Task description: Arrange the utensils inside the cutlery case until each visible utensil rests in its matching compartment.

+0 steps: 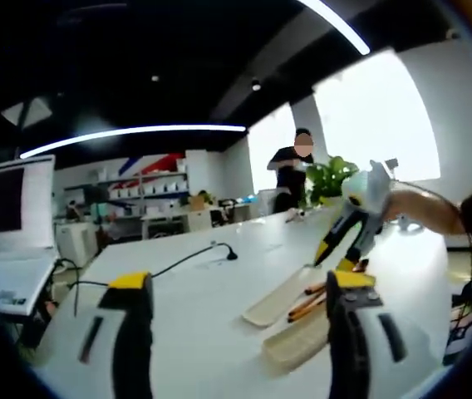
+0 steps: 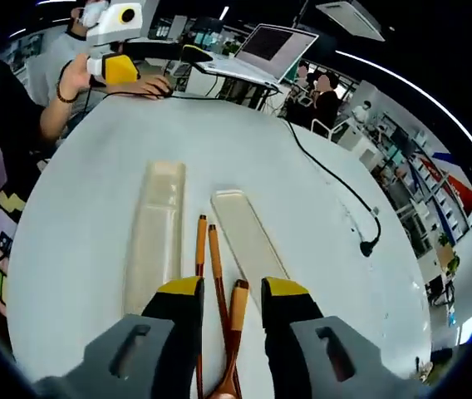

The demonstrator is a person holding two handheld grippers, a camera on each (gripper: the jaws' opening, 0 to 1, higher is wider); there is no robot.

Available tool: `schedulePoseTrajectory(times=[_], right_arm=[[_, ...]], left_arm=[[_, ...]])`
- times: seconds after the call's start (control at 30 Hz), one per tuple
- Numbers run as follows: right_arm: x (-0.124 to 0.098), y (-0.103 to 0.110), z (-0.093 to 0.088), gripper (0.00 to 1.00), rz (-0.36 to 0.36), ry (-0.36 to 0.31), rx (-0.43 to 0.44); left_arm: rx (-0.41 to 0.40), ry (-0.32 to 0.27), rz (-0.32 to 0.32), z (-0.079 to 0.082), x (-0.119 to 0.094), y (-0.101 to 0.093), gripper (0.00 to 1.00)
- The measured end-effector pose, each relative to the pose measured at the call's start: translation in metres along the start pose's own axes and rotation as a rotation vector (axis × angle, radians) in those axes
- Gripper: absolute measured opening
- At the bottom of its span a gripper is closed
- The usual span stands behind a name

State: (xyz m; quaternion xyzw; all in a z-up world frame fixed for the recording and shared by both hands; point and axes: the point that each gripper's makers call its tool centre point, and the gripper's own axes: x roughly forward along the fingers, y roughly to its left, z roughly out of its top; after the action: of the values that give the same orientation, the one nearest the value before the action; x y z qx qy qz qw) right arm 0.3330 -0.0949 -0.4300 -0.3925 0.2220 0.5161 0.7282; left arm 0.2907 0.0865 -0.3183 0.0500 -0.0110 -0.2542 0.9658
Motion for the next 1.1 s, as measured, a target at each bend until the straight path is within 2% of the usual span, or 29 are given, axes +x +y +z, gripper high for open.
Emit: schedulePoseTrajectory(times=[0.2, 0.37, 0.57, 0.67, 0.93, 1.1], right_arm=[[0.010, 0.000, -0.011, 0.24, 0.021, 0.056, -0.029], [0.017, 0.001, -0.010, 0.20, 0.036, 0.062, -0.048], [0.021, 0.000, -0.012, 0.16, 0.052, 0.106, -0.099], [0.022, 0.000, -0.015, 0.12, 0.076, 0.119, -0.088], [0.031, 0.008, -0.020, 0.12, 0.129, 0.150, -0.115], [0.033, 0.007, -0.021, 0.05, 0.162, 0.161, -0.106]], left_arm=[[-0.002, -0.003, 0.011, 0.001, -0.002, 0.003, 0.90], [0.000, 0.004, 0.014, 0.000, -0.002, 0.004, 0.90], [0.005, 0.016, 0.013, -0.002, -0.001, 0.004, 0.89], [0.011, 0.024, 0.014, -0.004, -0.001, 0.004, 0.89], [0.003, 0.033, 0.009, -0.007, 0.000, 0.003, 0.88], [0.003, 0.034, 0.013, -0.007, 0.001, 0.005, 0.88]])
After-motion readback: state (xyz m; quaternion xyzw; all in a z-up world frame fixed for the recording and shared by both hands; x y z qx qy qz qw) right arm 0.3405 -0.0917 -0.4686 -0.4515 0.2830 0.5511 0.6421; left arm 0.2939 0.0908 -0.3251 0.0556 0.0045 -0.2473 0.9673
